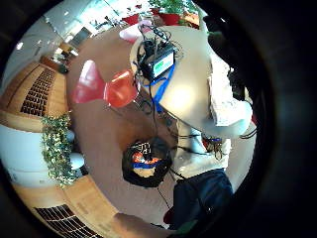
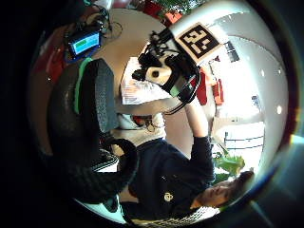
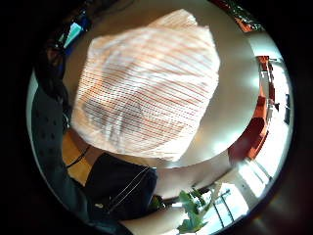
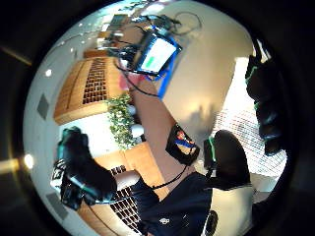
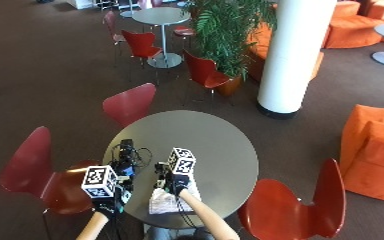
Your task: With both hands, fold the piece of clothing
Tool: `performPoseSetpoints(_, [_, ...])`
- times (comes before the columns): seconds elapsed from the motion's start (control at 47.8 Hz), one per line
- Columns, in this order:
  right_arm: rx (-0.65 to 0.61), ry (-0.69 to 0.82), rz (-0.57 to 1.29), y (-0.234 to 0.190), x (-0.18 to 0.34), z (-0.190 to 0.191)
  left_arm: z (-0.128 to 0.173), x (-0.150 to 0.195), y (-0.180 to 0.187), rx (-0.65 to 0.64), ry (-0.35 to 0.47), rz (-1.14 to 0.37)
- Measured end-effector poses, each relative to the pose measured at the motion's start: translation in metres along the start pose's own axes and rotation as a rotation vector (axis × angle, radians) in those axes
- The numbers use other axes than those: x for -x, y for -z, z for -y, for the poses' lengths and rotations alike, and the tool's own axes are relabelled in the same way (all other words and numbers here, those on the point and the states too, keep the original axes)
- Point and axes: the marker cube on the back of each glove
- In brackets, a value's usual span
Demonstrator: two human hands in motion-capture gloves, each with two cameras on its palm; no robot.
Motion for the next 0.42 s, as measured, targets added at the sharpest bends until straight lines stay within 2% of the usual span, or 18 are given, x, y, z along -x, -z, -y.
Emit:
performPoseSetpoints(0.084, [-0.077,0.028,0.009,0.031,0.000,-0.029,-0.015,-0.005,0.011,-0.028,-0.019,0.031])
performPoseSetpoints(0.209, [-0.106,0.031,-0.034,0.058,-0.015,-0.069,-0.029,-0.010,0.009,-0.082,-0.047,0.078])
performPoseSetpoints(0.418, [-0.153,0.008,-0.039,0.066,-0.048,-0.086,-0.045,-0.014,-0.007,-0.032,-0.052,0.147])
